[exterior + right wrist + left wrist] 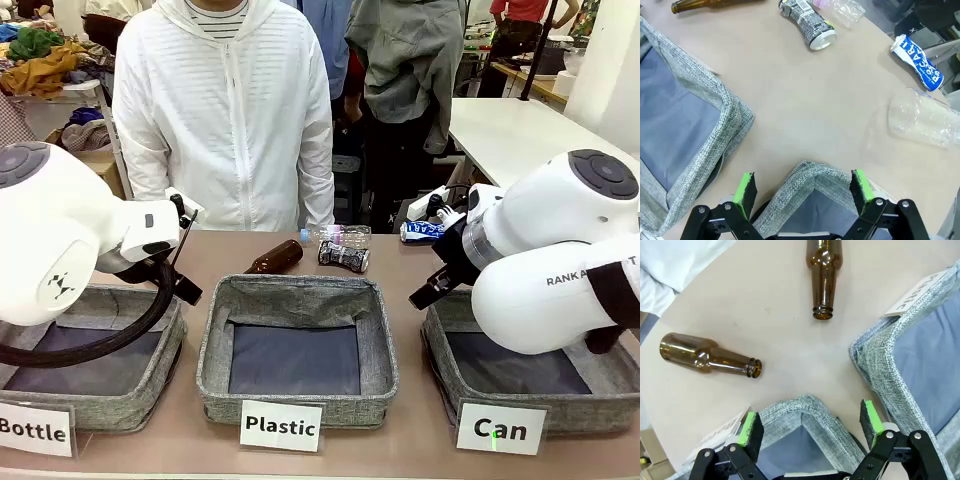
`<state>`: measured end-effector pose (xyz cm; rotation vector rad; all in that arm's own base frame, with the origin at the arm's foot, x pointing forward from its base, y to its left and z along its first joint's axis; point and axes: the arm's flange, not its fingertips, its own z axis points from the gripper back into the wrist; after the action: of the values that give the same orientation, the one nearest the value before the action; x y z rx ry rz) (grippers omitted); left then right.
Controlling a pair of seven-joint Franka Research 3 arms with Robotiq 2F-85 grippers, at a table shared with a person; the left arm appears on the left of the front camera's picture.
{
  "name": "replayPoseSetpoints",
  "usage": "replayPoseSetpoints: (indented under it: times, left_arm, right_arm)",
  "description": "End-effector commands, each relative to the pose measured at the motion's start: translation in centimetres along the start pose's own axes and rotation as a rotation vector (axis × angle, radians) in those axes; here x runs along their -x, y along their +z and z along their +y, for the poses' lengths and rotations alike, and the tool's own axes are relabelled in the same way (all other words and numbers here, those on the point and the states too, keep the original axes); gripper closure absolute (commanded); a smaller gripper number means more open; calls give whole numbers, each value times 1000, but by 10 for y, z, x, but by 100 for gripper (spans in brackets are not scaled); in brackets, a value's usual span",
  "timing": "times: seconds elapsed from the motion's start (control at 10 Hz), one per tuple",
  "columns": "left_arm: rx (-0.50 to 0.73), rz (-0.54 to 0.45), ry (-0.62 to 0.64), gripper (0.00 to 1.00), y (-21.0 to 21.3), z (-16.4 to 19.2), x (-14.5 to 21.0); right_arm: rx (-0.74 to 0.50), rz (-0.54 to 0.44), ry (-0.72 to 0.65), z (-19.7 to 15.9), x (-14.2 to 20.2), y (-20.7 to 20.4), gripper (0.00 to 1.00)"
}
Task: Sort the can waste into the basket.
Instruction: Pick up the can waste from the table and place it in the right Fabric basket.
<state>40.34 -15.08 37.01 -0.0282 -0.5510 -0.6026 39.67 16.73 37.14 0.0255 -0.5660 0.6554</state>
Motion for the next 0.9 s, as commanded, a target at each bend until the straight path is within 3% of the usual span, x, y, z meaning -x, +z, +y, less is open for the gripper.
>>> replayPoseSetpoints:
  times: [0.0,0.8]
  left_arm:
    - [0,0,0,0,0,0,0]
    - [0,0,0,0,0,0,0]
  right_arm:
    - [0,0,0,0,0,0,0]
    - [0,0,0,0,0,0,0]
